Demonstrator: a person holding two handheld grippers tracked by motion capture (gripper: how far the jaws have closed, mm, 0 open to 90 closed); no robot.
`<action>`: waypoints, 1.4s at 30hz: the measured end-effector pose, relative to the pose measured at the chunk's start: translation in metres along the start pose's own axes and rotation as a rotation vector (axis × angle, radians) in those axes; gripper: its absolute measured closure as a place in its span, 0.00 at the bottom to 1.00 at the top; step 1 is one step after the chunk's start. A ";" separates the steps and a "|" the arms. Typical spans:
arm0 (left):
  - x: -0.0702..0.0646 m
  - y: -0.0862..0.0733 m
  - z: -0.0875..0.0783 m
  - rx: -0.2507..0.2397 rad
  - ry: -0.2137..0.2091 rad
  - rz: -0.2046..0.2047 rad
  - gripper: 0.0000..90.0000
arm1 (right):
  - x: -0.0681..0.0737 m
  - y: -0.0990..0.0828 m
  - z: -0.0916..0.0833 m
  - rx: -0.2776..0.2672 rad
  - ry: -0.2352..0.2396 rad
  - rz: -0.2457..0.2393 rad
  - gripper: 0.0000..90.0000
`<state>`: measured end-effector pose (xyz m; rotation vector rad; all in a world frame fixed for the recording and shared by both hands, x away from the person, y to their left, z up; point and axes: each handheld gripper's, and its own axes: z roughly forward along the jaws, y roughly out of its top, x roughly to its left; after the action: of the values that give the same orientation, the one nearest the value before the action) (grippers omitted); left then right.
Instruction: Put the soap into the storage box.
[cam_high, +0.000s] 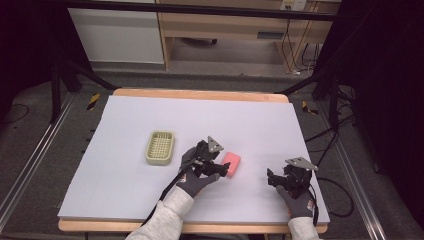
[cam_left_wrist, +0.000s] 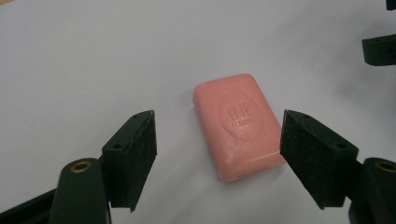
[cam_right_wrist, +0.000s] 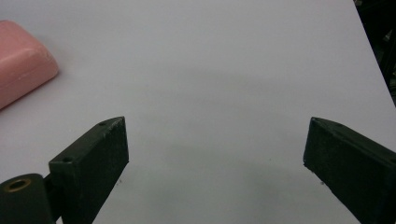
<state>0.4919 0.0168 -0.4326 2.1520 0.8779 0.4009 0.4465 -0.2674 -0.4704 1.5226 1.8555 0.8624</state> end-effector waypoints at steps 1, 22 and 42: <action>-0.001 0.000 0.002 0.001 -0.003 -0.001 0.30 | 0.000 0.000 0.000 0.003 -0.001 0.000 0.08; -0.016 0.004 0.036 0.059 -0.014 0.026 0.27 | 0.000 0.000 0.001 0.004 0.004 0.004 0.08; -0.019 0.000 0.056 0.112 -0.004 0.014 0.29 | -0.001 -0.001 0.001 0.011 0.005 0.007 0.08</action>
<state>0.5085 -0.0265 -0.4696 2.2619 0.9029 0.3614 0.4474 -0.2680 -0.4717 1.5356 1.8621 0.8611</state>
